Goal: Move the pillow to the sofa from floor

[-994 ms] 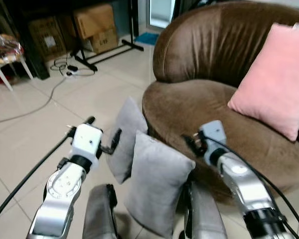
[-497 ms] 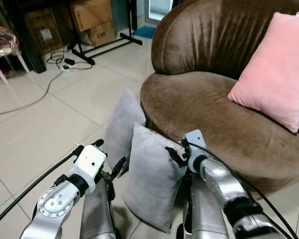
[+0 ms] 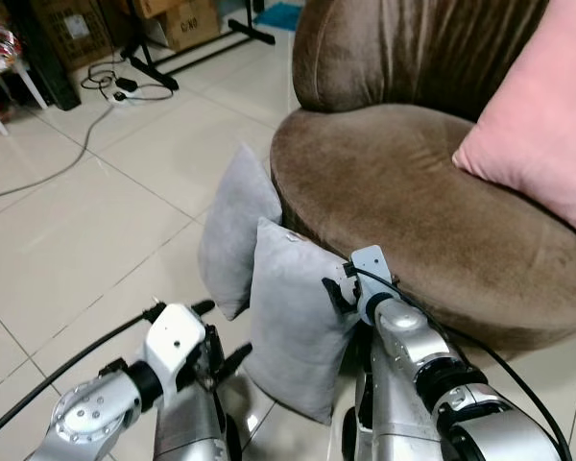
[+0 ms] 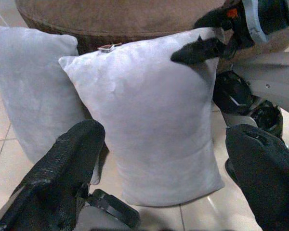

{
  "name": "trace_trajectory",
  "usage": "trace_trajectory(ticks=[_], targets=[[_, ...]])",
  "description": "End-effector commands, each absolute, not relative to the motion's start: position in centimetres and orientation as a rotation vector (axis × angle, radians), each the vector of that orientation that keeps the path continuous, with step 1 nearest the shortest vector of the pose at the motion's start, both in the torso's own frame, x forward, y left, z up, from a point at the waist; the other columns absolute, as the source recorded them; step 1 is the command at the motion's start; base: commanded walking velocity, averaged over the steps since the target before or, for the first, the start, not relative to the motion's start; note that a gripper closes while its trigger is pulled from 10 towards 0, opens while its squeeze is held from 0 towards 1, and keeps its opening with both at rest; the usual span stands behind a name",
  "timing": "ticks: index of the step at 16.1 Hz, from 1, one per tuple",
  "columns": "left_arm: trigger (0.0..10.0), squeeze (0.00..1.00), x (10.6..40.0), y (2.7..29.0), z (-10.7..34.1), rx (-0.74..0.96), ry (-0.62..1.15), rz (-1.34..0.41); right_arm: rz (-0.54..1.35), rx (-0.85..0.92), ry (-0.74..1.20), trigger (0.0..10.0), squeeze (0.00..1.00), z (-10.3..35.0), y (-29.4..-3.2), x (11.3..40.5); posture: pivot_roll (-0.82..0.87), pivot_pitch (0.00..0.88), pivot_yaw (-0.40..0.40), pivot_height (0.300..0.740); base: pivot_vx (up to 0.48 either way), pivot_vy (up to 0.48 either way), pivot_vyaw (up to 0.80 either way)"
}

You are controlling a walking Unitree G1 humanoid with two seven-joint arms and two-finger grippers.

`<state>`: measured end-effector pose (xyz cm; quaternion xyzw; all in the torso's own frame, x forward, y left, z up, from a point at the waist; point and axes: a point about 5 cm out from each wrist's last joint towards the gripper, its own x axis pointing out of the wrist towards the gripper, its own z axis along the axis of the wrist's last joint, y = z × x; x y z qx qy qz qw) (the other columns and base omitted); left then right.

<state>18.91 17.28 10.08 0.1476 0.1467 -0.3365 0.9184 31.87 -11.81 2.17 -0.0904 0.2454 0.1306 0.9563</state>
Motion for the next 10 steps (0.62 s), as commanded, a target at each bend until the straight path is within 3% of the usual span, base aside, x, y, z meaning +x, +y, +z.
trace_trajectory(ticks=[1,3,8,9,10], targets=[[10.0,0.00,18.7,17.4,10.4,0.308,0.308,-0.705,0.261,-0.199,0.523,10.0,1.00,1.8,-11.6,31.7,0.01,0.164,0.033,0.466,0.000,0.000,0.00],[10.0,0.00,18.4,17.5,10.4,0.301,0.323,-0.710,0.286,-0.228,0.562,10.0,0.00,1.2,-11.3,31.4,0.01,0.165,0.032,0.466,0.000,0.000,0.00],[10.0,0.00,18.4,17.3,10.5,0.288,0.334,-0.726,0.432,-0.184,0.555,9.7,0.00,1.2,-10.1,31.0,0.00,0.161,0.030,0.466,0.000,0.000,0.00],[10.0,0.00,18.5,17.3,10.4,0.287,0.337,-0.728,0.440,-0.200,0.560,2.6,0.00,1.1,-10.1,31.0,0.00,0.158,0.030,0.466,0.000,0.000,0.00],[10.0,0.00,18.5,17.3,10.4,0.287,0.340,-0.731,0.445,-0.211,0.564,2.6,0.00,1.0,-10.0,30.9,0.01,0.157,0.030,0.466,0.000,0.000,0.00]])
